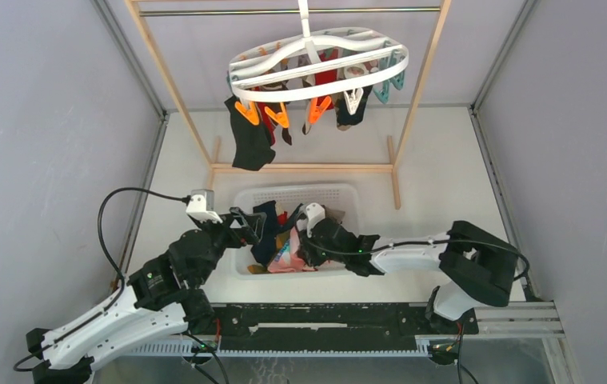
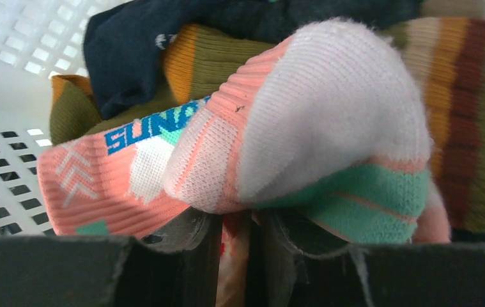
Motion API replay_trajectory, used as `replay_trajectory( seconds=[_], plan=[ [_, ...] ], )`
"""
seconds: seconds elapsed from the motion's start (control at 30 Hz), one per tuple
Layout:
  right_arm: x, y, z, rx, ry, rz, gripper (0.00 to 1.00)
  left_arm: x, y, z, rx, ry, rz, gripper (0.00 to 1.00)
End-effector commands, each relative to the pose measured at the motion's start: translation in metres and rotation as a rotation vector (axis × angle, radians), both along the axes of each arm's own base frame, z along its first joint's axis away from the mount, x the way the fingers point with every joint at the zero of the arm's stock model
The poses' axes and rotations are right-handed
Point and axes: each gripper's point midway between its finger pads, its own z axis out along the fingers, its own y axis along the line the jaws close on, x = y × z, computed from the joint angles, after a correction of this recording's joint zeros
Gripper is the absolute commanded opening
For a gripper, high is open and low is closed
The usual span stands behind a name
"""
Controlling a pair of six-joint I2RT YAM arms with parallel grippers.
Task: Remove the socks clipped to the hanger
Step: Place the sock in the bin.
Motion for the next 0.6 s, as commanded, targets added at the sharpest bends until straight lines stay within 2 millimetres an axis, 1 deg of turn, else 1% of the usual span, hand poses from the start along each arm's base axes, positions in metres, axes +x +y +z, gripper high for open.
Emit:
replay_trajectory(
  seconds=[0.0, 0.1, 0.13, 0.2, 0.27, 0.4, 0.57],
  plan=[
    [-0.02, 0.045, 0.009, 0.1, 0.032, 0.081, 0.34, 0.002, -0.004, 0.014, -0.043, -0.017, 0.01, 1.0],
    [-0.032, 0.061, 0.011, 0.111, 0.032, 0.14, 0.34, 0.002, -0.003, 0.014, -0.044, -0.018, 0.012, 1.0],
    [-0.039, 0.066, 0.013, 0.12, 0.041, 0.174, 0.34, 0.002, -0.002, 0.014, -0.043, -0.019, 0.015, 1.0],
    [-0.042, 0.069, 0.018, 0.126, 0.041, 0.186, 0.34, 0.001, 0.0, 0.015, -0.043, -0.021, 0.021, 1.0],
    [-0.04, 0.065, 0.027, 0.127, 0.032, 0.169, 0.36, 0.0, 0.004, 0.016, -0.042, -0.023, 0.027, 1.0],
    [-0.033, 0.047, 0.053, 0.119, -0.021, 0.123, 0.42, -0.002, 0.008, 0.022, -0.042, -0.032, 0.032, 1.0],
    [-0.029, 0.023, 0.095, 0.141, -0.094, 0.076, 0.47, 0.0, 0.01, 0.032, -0.034, -0.044, 0.042, 1.0]
  ],
)
